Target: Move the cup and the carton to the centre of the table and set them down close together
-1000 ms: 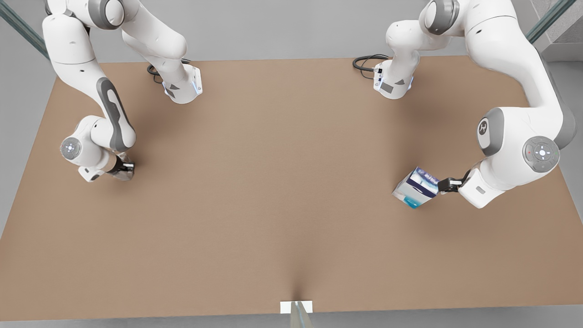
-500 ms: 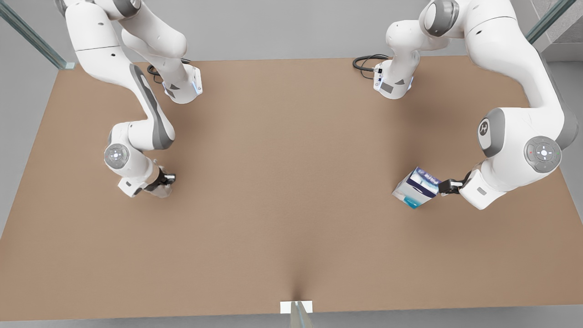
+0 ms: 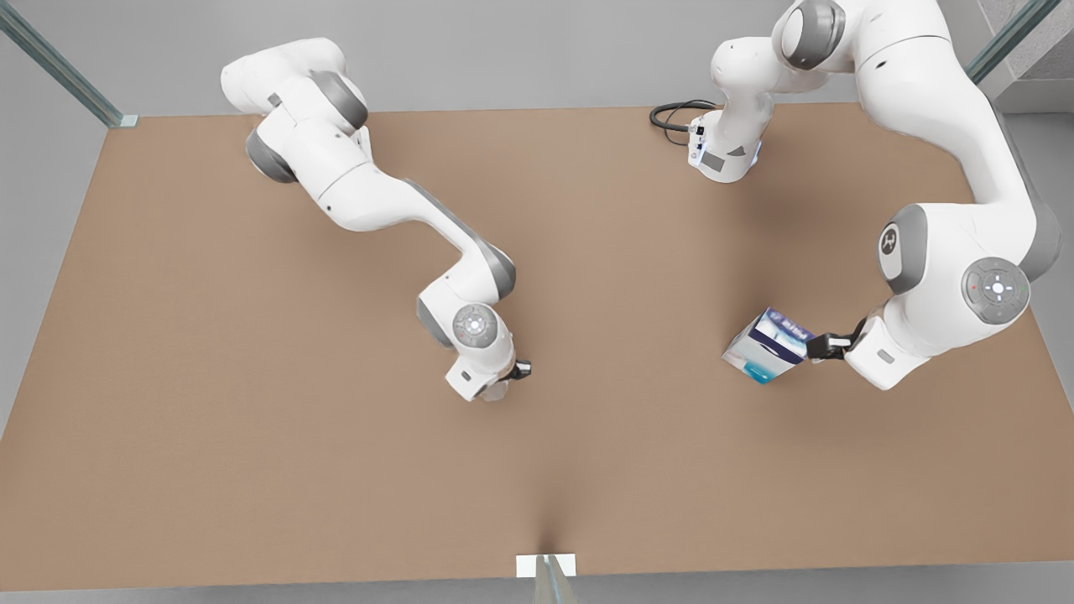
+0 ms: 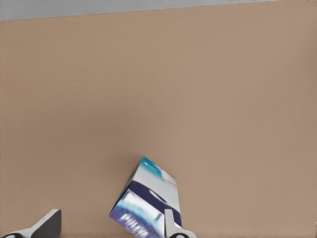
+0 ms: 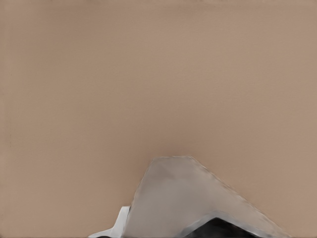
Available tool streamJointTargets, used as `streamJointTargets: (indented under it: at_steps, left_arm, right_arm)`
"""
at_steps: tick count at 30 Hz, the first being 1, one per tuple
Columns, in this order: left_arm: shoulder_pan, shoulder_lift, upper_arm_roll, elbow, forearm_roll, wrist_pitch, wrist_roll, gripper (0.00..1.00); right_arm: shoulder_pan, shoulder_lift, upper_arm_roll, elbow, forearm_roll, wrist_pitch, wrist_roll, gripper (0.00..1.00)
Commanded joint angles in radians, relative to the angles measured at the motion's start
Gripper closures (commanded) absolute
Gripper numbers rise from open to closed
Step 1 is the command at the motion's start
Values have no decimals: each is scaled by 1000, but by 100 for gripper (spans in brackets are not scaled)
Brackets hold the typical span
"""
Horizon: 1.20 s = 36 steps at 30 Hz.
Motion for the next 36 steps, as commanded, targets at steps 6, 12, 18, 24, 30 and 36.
streamJointTargets:
  at_steps: [6, 12, 18, 24, 30, 36]
  left_arm:
    - [0, -5, 0, 0, 8, 0, -2, 0]
    - [0, -12, 2, -6, 10, 5, -2, 0]
    - [-2, -14, 2, -11, 11, 9, 0, 0]
    - [-8, -258, 2, -359, -9, 175, -302, 0]
    - [-9, -229, 0, -454, -87, 192, -695, 0]
    - [-9, -235, 2, -554, -121, 255, -695, 0]
  right_arm:
    - [74, 119, -60, 185, -12, 71, 2, 79]
    - [129, 145, -68, 191, -7, 111, 2, 79]
    - [137, 139, -68, 185, -6, 120, 32, 17]
    - [137, 134, -71, 166, -6, 166, 55, 0]
    - [131, -34, -71, 82, 103, 131, 58, 0]
    - [-296, -642, -117, -484, 117, -53, -107, 0]
